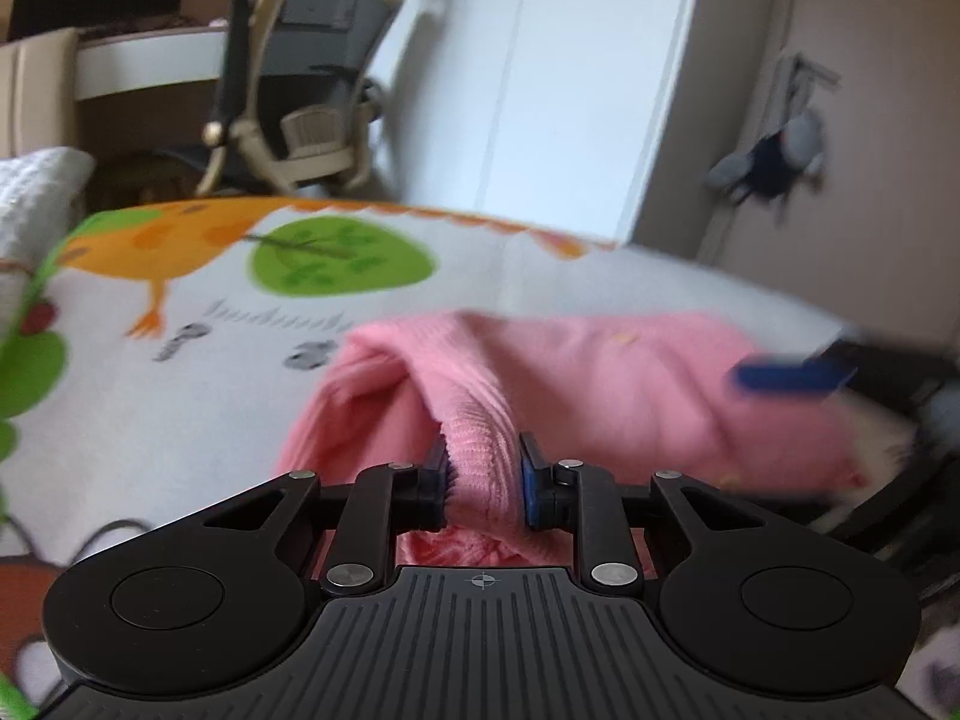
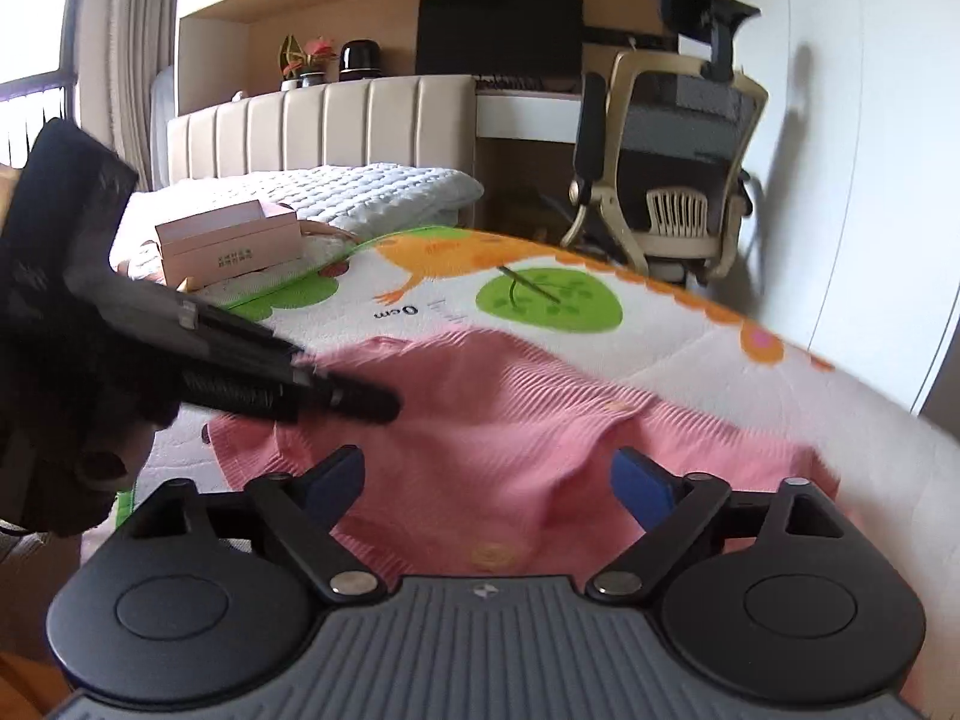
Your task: Fold clothes
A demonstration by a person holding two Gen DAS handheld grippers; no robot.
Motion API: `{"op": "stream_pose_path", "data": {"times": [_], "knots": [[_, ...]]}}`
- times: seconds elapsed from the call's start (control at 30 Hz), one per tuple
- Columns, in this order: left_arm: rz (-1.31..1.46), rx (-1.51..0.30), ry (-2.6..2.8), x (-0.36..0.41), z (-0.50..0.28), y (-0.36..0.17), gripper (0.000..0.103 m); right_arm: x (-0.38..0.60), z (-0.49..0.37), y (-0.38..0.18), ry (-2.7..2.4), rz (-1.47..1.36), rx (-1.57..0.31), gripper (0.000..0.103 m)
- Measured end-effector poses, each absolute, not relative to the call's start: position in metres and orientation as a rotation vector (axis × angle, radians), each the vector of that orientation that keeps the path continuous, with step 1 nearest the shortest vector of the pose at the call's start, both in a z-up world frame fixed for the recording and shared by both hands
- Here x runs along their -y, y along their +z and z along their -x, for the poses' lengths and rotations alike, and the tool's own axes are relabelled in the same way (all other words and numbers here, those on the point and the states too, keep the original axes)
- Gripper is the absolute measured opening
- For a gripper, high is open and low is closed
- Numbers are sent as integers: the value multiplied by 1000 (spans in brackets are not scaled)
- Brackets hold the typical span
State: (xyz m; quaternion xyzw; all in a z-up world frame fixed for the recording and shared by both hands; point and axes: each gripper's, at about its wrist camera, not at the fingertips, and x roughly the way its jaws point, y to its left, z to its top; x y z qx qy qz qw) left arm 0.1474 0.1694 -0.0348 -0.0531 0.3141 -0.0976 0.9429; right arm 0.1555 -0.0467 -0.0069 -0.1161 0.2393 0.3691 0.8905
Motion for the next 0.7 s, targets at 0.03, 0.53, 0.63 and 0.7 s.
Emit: {"op": "stream_pose_path", "data": {"times": [0.03,0.53,0.63,0.7], "knots": [[110,-652,-195,-172,-147,-39,29,46,-159,-12,761,251,-518,91],[259,-691,-88,-233,-136,-50,53,35,-152,-37,742,383,-565,97],[274,-679,-94,-234,-142,-51,13,27,-135,-16,788,429,-487,97],[390,-672,-138,-242,-144,-43,7,11,-124,-6,829,504,-437,97]]}}
